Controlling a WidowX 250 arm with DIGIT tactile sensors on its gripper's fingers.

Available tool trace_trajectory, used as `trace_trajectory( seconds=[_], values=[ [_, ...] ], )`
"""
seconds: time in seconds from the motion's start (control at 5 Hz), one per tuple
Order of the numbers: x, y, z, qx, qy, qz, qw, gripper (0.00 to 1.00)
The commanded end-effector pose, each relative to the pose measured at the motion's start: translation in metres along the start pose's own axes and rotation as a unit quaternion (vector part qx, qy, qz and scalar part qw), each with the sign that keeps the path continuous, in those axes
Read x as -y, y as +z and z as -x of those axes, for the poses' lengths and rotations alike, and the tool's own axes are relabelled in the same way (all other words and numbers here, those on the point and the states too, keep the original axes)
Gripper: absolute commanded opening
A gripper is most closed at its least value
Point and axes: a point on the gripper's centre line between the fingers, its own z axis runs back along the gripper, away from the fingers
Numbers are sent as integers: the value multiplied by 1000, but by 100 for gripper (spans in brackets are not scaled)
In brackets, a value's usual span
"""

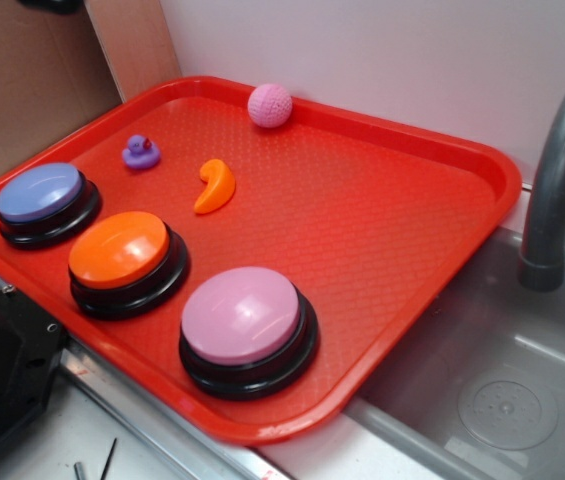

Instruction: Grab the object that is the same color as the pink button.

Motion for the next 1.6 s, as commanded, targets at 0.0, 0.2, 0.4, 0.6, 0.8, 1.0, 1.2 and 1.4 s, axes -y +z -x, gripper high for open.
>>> trace_trajectory(
  seconds=[0.0, 0.2, 0.4, 0.6, 0.8, 1.0, 1.2, 1.4],
  values=[
    [-19, -50, -67, 61, 36, -44, 997, 100],
    [-21, -72, -90, 113, 55, -76, 989, 100],
    [-29, -90, -107, 123, 64, -69, 988, 100],
    [-44, -113, -126, 124, 78, -68, 987, 100],
    [-54, -132, -139, 116, 89, -65, 987, 100],
    [-57, -155, -154, 101, 79, 3, 992, 100],
    [-55, -172, -163, 87, 69, 23, 994, 100],
    [-53, -191, -168, 70, 61, 38, 995, 100]
  ],
)
